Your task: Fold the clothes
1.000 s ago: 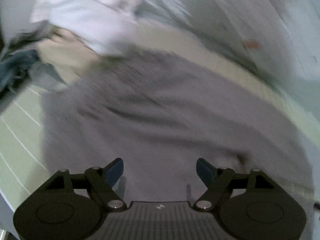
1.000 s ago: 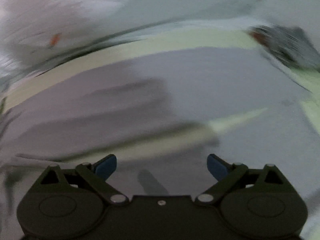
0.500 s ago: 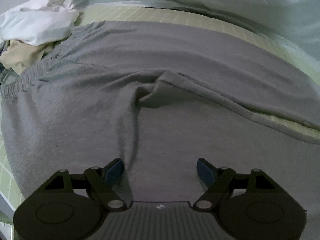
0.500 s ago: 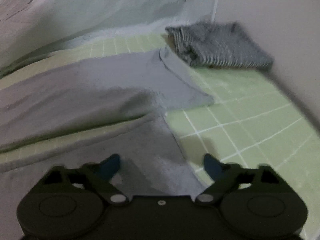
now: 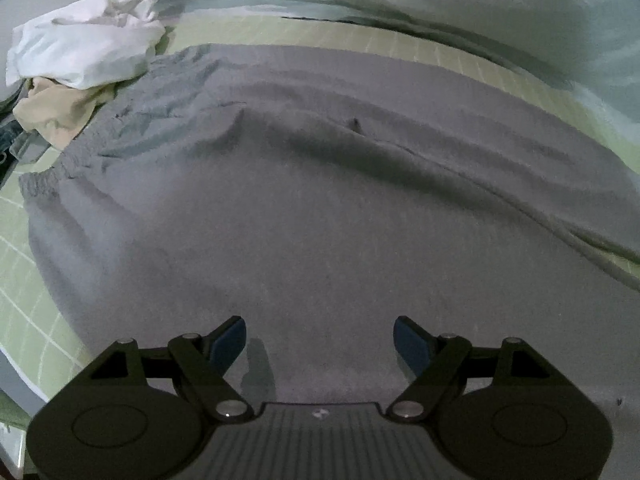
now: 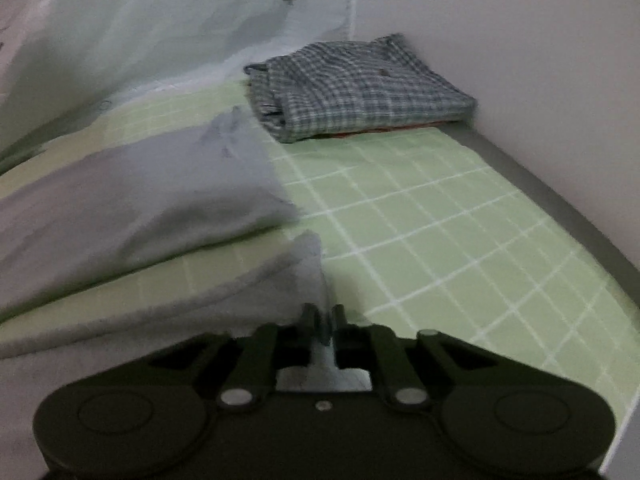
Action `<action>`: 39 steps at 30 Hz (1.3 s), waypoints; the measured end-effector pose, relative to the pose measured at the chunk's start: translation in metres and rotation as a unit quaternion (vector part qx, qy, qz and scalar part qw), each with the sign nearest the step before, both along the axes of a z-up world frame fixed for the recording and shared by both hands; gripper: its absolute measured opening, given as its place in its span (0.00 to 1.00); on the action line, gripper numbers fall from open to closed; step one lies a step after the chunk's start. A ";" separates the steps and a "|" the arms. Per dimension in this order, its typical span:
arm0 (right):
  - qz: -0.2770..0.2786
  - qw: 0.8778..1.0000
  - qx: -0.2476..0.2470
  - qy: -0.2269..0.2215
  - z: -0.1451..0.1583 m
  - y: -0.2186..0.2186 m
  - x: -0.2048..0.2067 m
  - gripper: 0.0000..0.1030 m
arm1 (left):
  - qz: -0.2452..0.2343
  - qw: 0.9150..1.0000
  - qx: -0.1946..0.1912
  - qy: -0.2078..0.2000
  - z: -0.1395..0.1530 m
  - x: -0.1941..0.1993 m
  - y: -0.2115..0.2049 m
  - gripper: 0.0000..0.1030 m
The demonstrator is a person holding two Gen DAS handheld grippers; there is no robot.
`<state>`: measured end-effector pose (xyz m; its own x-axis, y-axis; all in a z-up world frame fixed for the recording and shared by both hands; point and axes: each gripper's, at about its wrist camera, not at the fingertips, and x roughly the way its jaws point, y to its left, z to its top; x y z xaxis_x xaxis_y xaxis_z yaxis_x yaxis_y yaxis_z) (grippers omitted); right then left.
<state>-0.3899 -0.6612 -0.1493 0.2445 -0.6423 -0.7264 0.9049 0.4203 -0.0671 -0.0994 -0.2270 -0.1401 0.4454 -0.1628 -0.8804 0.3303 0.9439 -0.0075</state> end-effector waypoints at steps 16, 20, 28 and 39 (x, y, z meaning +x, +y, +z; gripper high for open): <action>-0.039 0.998 0.052 -0.027 -0.002 0.112 -0.051 0.86 | -0.049 0.998 0.033 0.036 -0.022 -0.032 0.006 0.90; -0.048 0.996 0.067 -0.043 -0.004 0.127 -0.057 0.92 | -0.048 0.998 0.028 0.041 -0.023 -0.032 0.010 0.92; -0.089 0.984 0.094 -0.125 -0.007 0.141 -0.058 0.98 | -0.033 0.999 0.005 0.036 -0.015 -0.024 0.026 0.92; -0.208 0.952 0.088 -0.205 -0.007 0.140 -0.053 1.00 | 0.105 0.993 -0.056 0.005 0.006 0.031 0.124 0.92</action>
